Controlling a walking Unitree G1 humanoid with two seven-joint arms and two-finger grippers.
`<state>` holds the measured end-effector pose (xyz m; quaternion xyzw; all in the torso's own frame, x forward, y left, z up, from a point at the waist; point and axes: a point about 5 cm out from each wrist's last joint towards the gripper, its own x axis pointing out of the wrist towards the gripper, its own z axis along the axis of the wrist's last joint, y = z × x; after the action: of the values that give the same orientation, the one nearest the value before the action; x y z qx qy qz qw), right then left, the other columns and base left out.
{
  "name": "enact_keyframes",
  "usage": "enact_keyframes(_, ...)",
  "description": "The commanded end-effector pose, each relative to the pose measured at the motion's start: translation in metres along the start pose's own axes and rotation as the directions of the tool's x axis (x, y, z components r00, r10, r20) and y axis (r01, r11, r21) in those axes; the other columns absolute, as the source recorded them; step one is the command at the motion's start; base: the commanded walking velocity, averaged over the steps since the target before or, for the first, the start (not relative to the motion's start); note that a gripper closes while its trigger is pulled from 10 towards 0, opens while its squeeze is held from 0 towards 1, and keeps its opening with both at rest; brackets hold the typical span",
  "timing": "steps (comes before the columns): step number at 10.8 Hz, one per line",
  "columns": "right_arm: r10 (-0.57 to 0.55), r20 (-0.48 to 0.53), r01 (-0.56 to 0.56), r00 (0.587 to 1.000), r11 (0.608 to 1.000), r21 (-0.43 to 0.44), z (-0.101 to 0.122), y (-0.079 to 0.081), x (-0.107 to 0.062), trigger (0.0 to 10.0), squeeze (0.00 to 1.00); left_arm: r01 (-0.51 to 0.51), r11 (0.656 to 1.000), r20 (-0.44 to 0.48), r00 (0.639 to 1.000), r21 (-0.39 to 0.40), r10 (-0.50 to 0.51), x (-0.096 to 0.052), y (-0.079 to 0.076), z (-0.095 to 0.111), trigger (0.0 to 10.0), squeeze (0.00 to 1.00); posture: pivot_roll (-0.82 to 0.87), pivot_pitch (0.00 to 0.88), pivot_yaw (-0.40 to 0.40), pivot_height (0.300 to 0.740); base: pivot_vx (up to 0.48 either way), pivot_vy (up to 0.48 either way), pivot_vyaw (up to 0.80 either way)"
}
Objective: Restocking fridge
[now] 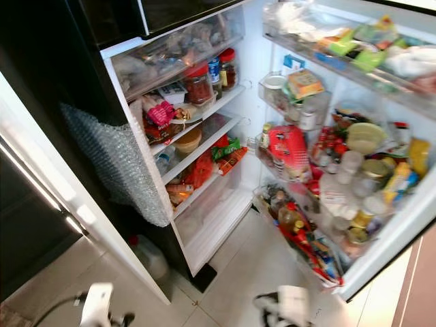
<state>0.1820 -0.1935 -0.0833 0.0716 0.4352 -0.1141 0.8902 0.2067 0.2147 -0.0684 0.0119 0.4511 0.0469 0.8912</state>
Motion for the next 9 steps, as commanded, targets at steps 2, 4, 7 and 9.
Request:
enact_keyframes(2, -0.154, 0.056, 0.15, 0.987, 0.986, 0.067, 0.01, -0.03, -0.001, 10.0, 0.0, -0.013, 1.0, -0.027, 1.0, -0.008, 0.013, -0.001, 0.006, -0.007, 10.0, 0.0, -0.09, 0.0, 0.087, 0.74, 0.0, 0.0, 0.0)
enact_keyframes(4, -0.354, 0.175, 0.336, 0.919, 0.934, 0.123, 0.037, -0.049, -0.003, 10.0, 0.0, -0.017, 1.0, -0.027, 0.999, -0.003, 0.017, -0.001, 0.009, -0.003, 10.0, 0.0, -0.11, 0.0, 0.109, 0.74, 0.0, 0.0, 0.0)
enact_keyframes(7, -0.635, 0.195, 0.592, 0.748, 0.77, 0.239, 0.048, -0.073, -0.013, 10.0, 0.0, -0.051, 0.999, -0.021, 0.998, -0.018, 0.051, 0.0, 0.011, 0.007, 10.0, 0.0, -0.07, 0.0, 0.095, 0.74, 0.0, 0.0, 0.0)
enact_keyframes(9, -0.718, 0.18, 0.662, 0.672, 0.692, 0.289, 0.049, -0.082, -0.018, 10.0, 0.0, -0.054, 0.998, -0.017, 0.998, -0.027, 0.053, 0.0, 0.011, 0.004, 10.0, 0.0, -0.07, 0.0, 0.094, 0.74, 0.0, 0.0, 0.0)
